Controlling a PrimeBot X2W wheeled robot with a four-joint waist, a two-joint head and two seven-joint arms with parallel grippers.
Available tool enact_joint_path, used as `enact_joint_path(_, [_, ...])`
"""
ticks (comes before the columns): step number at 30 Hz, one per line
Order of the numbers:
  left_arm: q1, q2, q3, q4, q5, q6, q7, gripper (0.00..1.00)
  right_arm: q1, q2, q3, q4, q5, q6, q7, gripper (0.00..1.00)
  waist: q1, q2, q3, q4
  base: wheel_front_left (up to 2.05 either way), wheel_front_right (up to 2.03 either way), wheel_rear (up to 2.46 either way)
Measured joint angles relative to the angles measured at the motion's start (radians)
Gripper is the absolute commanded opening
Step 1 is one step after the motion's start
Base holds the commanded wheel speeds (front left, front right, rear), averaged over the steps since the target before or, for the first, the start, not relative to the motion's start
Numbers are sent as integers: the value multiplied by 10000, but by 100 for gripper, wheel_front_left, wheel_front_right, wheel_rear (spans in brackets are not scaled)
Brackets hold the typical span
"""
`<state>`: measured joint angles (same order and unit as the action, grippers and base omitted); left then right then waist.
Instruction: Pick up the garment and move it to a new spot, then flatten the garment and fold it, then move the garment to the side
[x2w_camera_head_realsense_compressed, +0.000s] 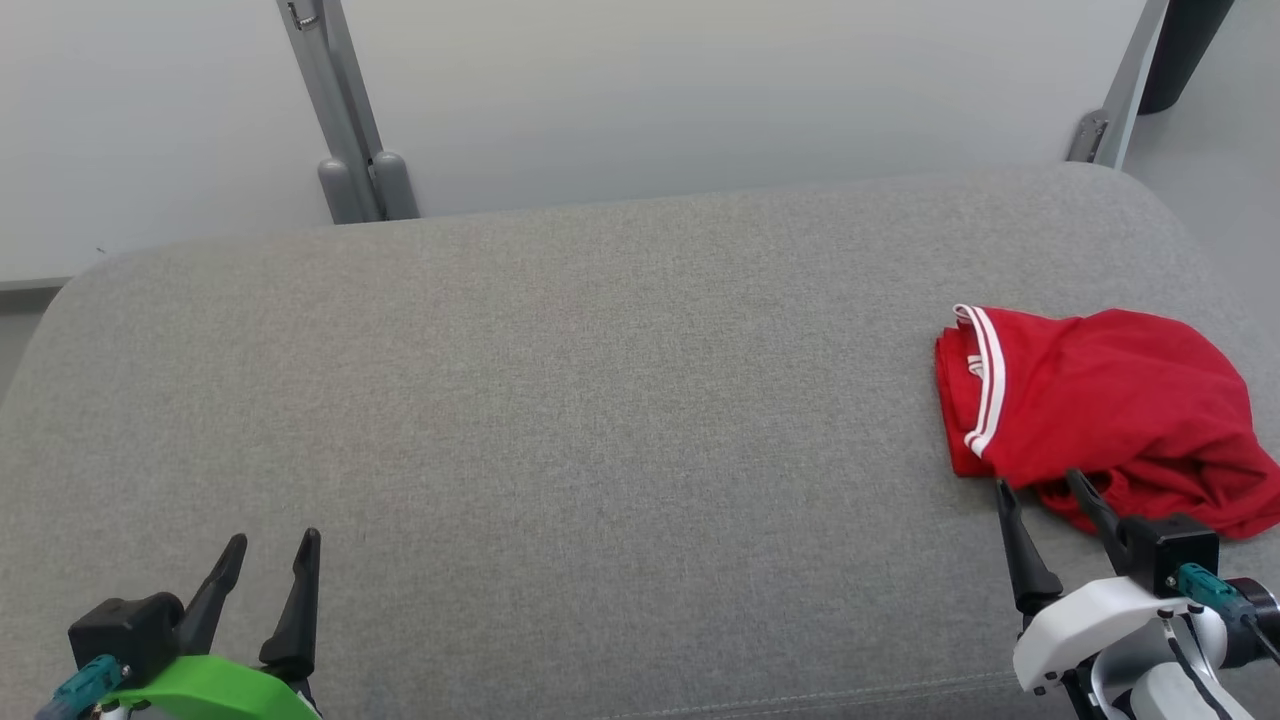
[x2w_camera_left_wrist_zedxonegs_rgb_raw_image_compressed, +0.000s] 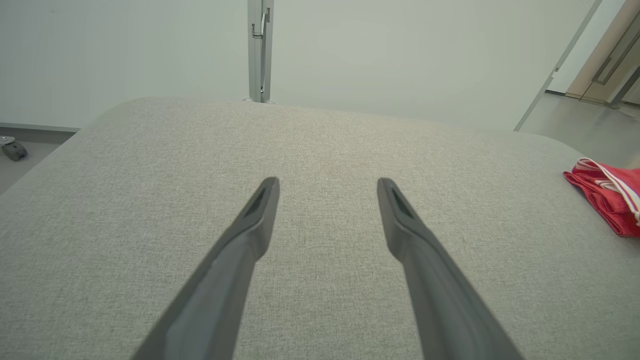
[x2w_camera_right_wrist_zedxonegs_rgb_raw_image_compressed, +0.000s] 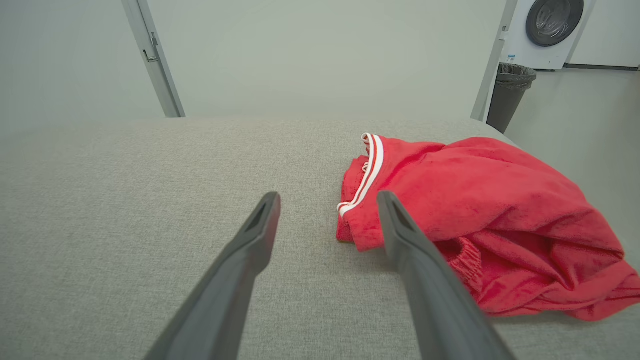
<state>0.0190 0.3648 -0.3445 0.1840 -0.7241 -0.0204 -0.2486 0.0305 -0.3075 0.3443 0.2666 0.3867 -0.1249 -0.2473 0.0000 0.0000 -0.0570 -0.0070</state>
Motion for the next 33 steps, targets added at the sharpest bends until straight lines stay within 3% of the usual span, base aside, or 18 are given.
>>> enact_joint_path(12, [690,-215,362,-520,692,384,0,100,599,447,-1014,-366,-901,0,-4,100,0,0,-261,21,0,0,0])
enact_joint_path(33, [1109,-562,639,-869,1035,426,-2,100,835,880,-1638,-844,-1676,0,-19,100,0,0,-141,100,0,0,0])
